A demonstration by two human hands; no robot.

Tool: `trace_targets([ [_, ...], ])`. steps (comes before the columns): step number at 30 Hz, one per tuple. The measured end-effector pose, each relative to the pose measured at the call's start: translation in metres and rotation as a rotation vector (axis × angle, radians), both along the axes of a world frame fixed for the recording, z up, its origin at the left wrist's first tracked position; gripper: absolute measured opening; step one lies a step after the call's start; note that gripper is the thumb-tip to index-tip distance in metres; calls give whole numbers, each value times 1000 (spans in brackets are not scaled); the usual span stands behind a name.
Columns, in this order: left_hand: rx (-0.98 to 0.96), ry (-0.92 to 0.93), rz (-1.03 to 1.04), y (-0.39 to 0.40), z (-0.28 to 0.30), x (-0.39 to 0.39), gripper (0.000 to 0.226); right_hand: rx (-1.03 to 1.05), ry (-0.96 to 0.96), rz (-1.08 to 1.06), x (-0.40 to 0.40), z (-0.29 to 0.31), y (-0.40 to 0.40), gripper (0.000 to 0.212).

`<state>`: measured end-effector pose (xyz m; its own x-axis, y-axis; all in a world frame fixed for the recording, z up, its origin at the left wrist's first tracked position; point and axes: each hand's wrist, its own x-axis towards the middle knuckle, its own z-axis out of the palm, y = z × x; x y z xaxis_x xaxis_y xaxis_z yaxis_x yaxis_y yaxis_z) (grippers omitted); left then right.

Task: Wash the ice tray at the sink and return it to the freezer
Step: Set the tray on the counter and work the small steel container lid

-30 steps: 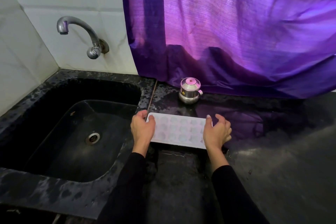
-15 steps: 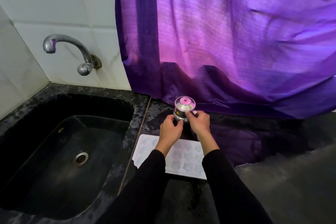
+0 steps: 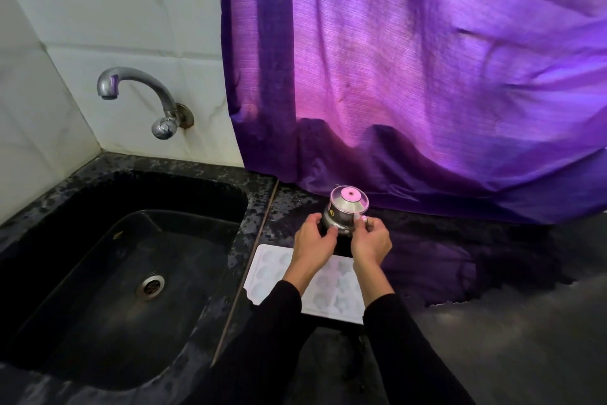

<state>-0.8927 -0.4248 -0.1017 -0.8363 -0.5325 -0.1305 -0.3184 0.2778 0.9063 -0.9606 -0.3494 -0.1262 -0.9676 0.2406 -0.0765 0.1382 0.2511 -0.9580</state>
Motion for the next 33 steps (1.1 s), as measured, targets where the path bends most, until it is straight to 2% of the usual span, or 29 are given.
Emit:
trace_targets([
  [7, -39, 81, -96, 28, 18, 15, 57, 44, 207, 13, 25, 54, 34, 24],
  [13, -13, 256, -171, 60, 17, 43, 53, 142, 255, 8, 58, 81, 76, 22],
  [18, 27, 257, -244, 92, 2, 67, 70, 191, 207, 20, 76, 76, 112, 22],
  [33, -11, 92, -333, 132, -40, 88, 80, 392, 7, 73, 98, 62, 142, 24],
])
